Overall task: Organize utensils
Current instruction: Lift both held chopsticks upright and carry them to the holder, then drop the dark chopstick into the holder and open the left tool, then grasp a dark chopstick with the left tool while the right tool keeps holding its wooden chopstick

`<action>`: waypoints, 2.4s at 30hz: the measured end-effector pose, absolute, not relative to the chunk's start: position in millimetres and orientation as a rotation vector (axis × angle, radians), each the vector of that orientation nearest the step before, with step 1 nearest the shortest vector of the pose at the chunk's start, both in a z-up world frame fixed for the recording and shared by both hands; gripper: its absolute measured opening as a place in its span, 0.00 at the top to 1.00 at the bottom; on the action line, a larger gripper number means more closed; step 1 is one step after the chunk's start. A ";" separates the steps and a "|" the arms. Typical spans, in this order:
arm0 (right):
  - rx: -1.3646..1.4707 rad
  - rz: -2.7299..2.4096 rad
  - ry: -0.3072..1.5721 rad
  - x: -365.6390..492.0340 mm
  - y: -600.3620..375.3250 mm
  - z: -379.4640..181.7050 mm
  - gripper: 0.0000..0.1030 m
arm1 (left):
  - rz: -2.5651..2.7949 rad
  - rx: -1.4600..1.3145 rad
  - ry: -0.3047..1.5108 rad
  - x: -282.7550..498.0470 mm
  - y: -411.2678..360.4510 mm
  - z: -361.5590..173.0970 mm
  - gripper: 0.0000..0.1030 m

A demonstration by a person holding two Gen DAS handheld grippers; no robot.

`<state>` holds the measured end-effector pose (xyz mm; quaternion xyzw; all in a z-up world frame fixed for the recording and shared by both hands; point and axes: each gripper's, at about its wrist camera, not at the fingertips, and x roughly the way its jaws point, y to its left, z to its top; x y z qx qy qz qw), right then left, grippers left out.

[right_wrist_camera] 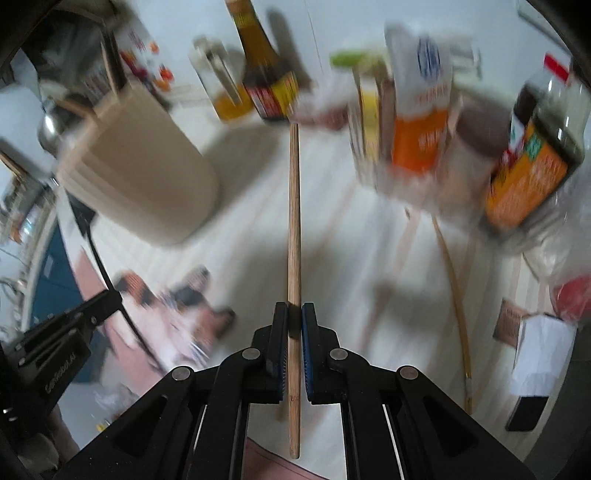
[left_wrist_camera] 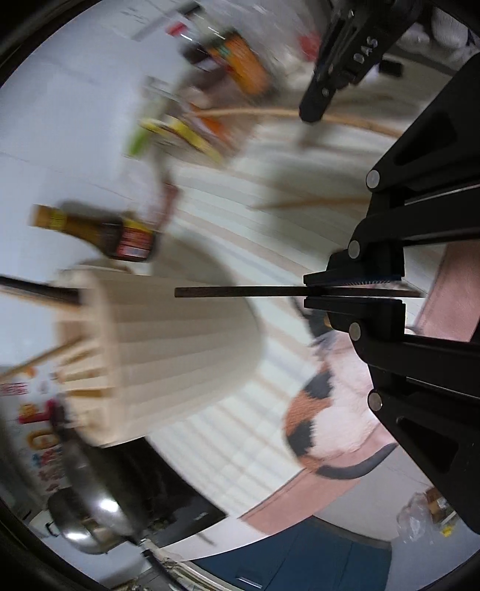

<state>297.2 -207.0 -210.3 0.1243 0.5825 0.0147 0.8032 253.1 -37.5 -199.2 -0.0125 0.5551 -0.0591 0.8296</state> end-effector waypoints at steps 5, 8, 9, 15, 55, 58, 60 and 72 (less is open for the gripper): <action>0.321 0.092 1.103 328.5 -205.4 -150.9 0.93 | -0.163 -0.125 1.028 281.6 -26.0 -123.9 0.98; 0.339 0.126 1.018 355.1 -200.6 -114.3 0.93 | -0.171 -0.153 0.952 300.9 -21.6 -85.8 0.98; 0.341 0.135 0.990 363.7 -198.8 -104.7 0.93 | -0.175 -0.154 0.931 306.9 -20.4 -75.2 0.98; 0.347 0.176 0.857 424.3 -176.6 -65.1 0.93 | -0.144 -0.156 0.843 355.3 -4.4 -31.5 0.99; 0.171 0.304 0.622 452.1 -90.2 -103.5 0.93 | 0.156 -0.216 0.937 358.1 88.8 -87.6 0.04; 0.213 0.281 0.644 445.5 -104.6 -99.7 0.93 | 0.162 -0.208 0.943 349.7 88.7 -90.7 0.04; 0.232 0.263 0.683 435.9 -121.1 -97.3 0.93 | 0.162 -0.190 0.948 342.1 86.7 -93.8 0.04; 0.229 -0.078 1.252 317.4 -235.9 -245.0 0.93 | 0.099 -0.246 1.314 285.2 19.5 -244.5 0.04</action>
